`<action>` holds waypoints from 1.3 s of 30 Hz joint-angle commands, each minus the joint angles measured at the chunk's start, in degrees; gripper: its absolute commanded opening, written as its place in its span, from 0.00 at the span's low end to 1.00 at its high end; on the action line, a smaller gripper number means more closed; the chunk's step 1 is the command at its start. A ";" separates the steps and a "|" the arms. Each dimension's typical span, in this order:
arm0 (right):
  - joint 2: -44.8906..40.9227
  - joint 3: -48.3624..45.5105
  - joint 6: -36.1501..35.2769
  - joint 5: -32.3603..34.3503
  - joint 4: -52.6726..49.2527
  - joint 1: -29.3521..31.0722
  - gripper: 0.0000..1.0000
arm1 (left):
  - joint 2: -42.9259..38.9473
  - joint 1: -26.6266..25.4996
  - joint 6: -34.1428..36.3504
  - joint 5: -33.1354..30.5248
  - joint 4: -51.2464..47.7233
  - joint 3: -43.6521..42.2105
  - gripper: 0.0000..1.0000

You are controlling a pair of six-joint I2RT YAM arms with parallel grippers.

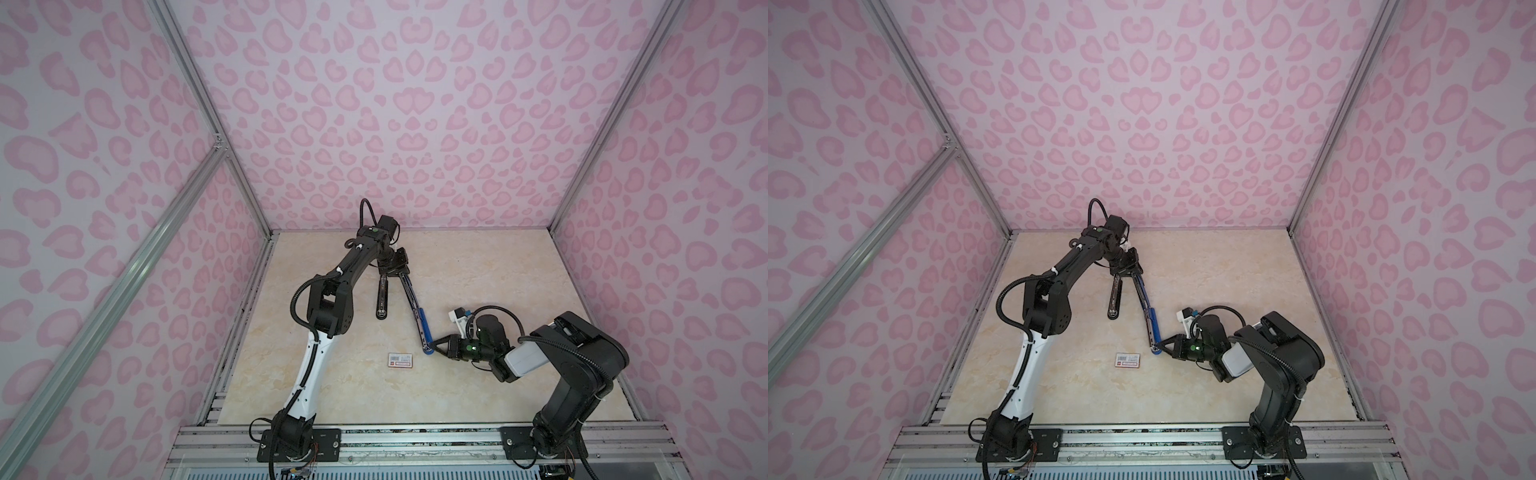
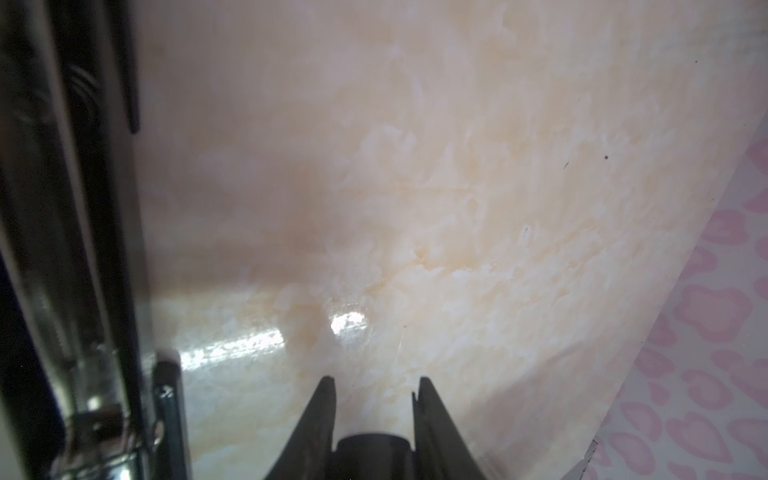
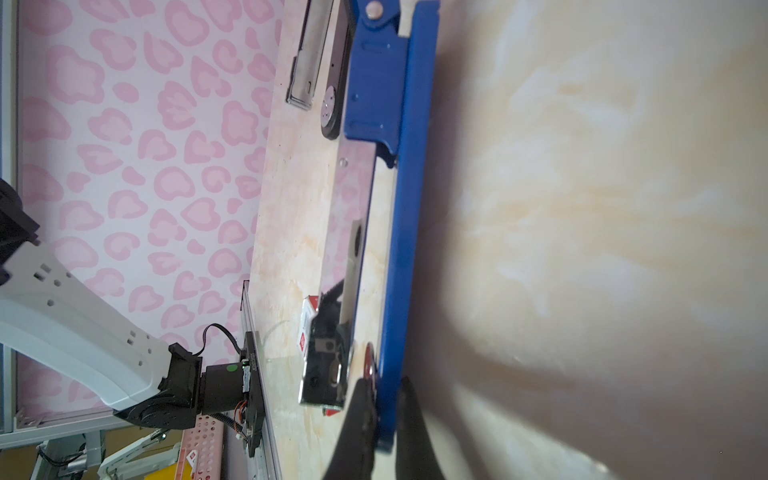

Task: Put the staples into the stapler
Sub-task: 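Lower the opened blue stapler onto the table and open the left gripper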

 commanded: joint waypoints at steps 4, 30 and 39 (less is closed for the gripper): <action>-0.01 -0.63 -2.84 3.65 -8.24 0.21 0.00 | 1.62 -0.16 -0.81 3.32 -0.04 0.37 0.28; 4.45 -0.79 8.14 2.22 4.21 -1.22 0.00 | -9.52 2.52 -2.02 -1.79 3.53 -4.22 0.59; 6.90 1.80 13.15 3.07 6.59 -2.40 0.00 | -23.75 2.39 -2.99 -1.99 11.89 -23.74 0.59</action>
